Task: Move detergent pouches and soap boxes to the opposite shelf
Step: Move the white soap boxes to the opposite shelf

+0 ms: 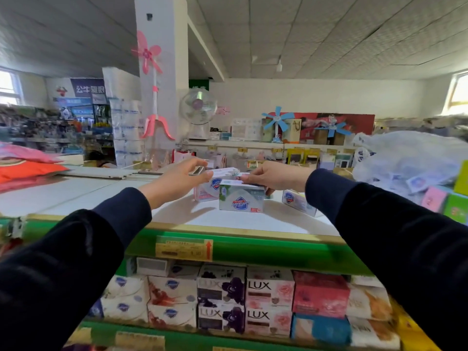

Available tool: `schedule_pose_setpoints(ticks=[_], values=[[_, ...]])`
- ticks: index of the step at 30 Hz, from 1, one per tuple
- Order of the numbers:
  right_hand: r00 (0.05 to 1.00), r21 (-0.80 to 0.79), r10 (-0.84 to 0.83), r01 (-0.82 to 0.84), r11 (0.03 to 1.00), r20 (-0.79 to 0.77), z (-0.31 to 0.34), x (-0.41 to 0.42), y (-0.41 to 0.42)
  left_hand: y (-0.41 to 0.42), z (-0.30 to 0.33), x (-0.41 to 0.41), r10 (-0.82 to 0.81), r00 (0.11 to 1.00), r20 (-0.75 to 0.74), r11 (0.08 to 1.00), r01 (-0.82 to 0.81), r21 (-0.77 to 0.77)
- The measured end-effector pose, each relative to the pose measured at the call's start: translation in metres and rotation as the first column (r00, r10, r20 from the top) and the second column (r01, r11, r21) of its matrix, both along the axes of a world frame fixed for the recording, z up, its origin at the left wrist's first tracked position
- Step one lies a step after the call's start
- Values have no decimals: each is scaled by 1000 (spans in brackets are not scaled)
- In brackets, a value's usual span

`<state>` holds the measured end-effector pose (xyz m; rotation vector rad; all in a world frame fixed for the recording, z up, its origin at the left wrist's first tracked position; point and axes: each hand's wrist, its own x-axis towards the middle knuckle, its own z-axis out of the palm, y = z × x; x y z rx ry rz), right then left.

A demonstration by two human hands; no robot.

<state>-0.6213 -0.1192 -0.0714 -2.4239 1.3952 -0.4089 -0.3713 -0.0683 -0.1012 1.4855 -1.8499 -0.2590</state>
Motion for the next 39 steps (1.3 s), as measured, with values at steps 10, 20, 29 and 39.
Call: schedule_pose_setpoints(ticks=[10, 20, 29, 39], values=[[983, 187, 40, -74, 980, 180, -2, -26, 12, -5, 7, 1, 50, 998, 26, 990, -53, 133], [967, 245, 50, -112, 963, 248, -18, -25, 4, -12, 6, -6, 152, 988, -24, 965, -143, 220], [856, -33, 143, -146, 989, 497, 29, -39, 12, -3, 6, 3, 150, 981, -124, 964, -117, 237], [915, -146, 402, -397, 906, 7, 0, 24, 38, 8, 4, 2, 139, 981, -133, 969, -108, 221]])
